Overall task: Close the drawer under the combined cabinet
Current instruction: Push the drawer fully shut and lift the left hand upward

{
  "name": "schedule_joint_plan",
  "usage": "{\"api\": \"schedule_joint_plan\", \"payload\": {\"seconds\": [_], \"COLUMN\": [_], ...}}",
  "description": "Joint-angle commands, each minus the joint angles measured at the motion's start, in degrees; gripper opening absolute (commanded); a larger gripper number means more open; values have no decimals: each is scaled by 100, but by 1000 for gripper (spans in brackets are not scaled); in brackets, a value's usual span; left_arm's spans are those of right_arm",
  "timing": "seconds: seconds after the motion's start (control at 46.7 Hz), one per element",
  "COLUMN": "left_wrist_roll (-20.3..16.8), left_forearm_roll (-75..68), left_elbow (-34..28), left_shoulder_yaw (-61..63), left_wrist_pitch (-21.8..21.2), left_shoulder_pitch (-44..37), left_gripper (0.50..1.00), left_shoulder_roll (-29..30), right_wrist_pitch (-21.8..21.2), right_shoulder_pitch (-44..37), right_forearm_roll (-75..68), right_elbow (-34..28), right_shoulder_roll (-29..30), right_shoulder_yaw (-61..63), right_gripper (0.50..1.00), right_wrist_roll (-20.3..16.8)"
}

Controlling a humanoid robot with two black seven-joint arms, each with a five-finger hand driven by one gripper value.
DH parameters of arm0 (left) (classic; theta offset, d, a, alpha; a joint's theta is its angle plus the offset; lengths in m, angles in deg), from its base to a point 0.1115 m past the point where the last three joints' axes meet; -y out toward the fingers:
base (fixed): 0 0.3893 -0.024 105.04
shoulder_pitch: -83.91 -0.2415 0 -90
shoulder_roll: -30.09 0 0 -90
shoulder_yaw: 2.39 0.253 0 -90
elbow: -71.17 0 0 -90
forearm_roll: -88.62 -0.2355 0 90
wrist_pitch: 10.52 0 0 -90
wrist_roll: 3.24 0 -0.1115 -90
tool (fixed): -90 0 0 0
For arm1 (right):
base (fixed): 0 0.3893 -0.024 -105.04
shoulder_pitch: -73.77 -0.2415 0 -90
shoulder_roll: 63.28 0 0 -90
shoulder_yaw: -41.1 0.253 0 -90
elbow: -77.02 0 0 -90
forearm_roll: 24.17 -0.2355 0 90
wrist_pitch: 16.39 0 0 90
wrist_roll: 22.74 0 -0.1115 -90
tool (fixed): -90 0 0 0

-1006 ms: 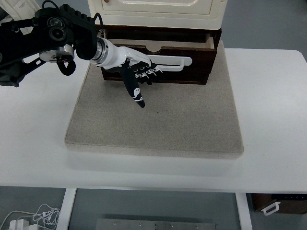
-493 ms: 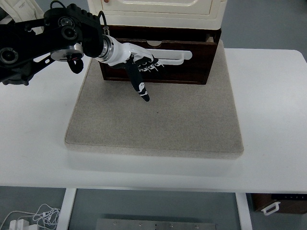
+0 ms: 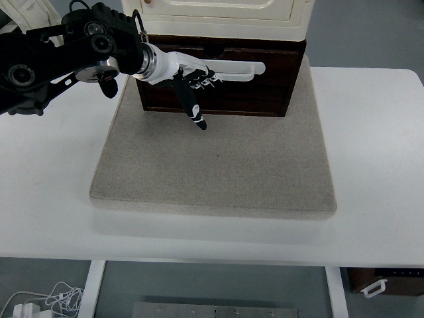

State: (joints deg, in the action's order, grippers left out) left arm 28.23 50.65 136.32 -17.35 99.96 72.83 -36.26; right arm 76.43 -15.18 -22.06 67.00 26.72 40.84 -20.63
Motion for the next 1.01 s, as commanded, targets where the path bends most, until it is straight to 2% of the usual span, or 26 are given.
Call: {"api": "schedule_joint_plan", "payload": {"seconds": [0.0,0.749,0.835,0.985], "left_wrist_roll": [-1,-45,-45,-63], "left_forearm_roll": [-10,-45,-18,-10], "left_elbow": [-19,-143,-107,-107], "left_shoulder_yaw": [2,-51,-261,-701], "left_wrist_pitch": [0,44,114,562], "left_shoulder_pitch": [0,0,-26,-70], "left_gripper": [1000,1000,1000,1000], "left_shoulder_roll": [-1,8,17,17], "right_wrist_pitch": [0,0,0,0], "right_shoulder_pitch": [0,0,0,0], "right_forearm_roll": [0,0,0,0], "right_elbow": [0,0,0,0], "right_shoulder_roll": [0,0,0,0], "right_shoulder_yaw": [0,0,0,0], "right_gripper": [952,952,952,952], "right_wrist_roll": [0,0,0,0]}}
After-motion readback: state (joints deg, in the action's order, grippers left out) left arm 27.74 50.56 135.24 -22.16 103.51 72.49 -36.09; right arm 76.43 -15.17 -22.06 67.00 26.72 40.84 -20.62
